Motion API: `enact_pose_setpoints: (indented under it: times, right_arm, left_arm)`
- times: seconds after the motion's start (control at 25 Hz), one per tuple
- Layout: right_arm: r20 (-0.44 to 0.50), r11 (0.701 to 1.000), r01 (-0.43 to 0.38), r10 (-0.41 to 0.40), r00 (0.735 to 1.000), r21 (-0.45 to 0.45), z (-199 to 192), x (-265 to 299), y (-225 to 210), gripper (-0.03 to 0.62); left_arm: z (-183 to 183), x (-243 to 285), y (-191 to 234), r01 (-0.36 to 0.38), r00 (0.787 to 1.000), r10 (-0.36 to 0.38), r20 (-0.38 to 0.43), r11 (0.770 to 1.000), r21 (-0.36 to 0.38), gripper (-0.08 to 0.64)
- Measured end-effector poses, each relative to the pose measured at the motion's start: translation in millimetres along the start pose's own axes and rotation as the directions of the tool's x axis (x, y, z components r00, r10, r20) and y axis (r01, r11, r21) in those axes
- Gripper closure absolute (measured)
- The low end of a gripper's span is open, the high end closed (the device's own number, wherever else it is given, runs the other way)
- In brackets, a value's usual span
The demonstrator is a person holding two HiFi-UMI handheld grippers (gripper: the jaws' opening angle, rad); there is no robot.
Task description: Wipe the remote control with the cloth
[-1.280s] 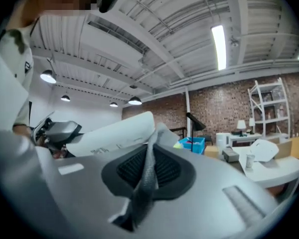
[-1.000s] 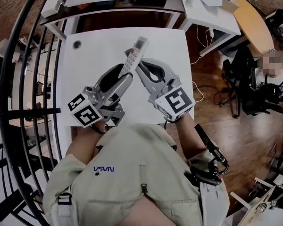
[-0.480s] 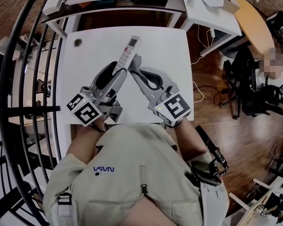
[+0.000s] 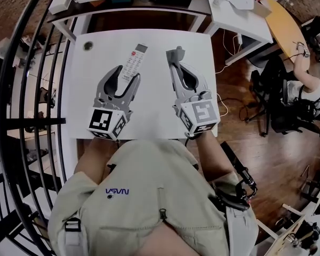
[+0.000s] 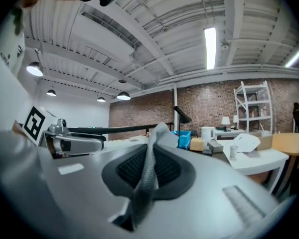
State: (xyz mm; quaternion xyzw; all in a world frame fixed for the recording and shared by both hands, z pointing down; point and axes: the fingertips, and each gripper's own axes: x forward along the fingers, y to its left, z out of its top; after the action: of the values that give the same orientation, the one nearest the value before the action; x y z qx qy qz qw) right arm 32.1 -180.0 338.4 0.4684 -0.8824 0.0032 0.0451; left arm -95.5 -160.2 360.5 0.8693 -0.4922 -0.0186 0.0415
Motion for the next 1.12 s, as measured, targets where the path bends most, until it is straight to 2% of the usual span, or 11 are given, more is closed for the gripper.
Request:
enact_pose_setpoints:
  times: [0.2, 0.48, 0.84, 1.12]
  right_arm:
    - [-0.043, 0.998, 0.069, -0.069, 0.997, -0.008, -26.8, 6.3, -5.5, 0.568]
    - [-0.103, 0.995, 0.101, -0.101, 0.989, -0.005, -61.5, 16.4, -3.5, 0.568]
    - [-0.235, 0.992, 0.128, -0.120, 0.964, 0.016, -124.1, 35.3, -7.9, 0.568]
    - [-0.347, 0.992, 0.123, -0.109, 0.932, 0.019, -173.0, 40.8, -8.1, 0.568]
  left_arm:
    - [-35.7, 6.9, 5.3, -0.062, 0.994, 0.072, -0.078, 0.990, 0.125, 0.316]
    - [-71.7, 14.6, 10.2, -0.081, 0.981, 0.117, -0.158, 0.973, 0.215, 0.318]
    - [-134.0, 20.2, 23.9, -0.094, 0.943, 0.150, -0.298, 0.977, 0.192, 0.318]
    - [-187.9, 20.6, 31.5, -0.088, 0.892, 0.155, -0.425, 0.981, 0.171, 0.318]
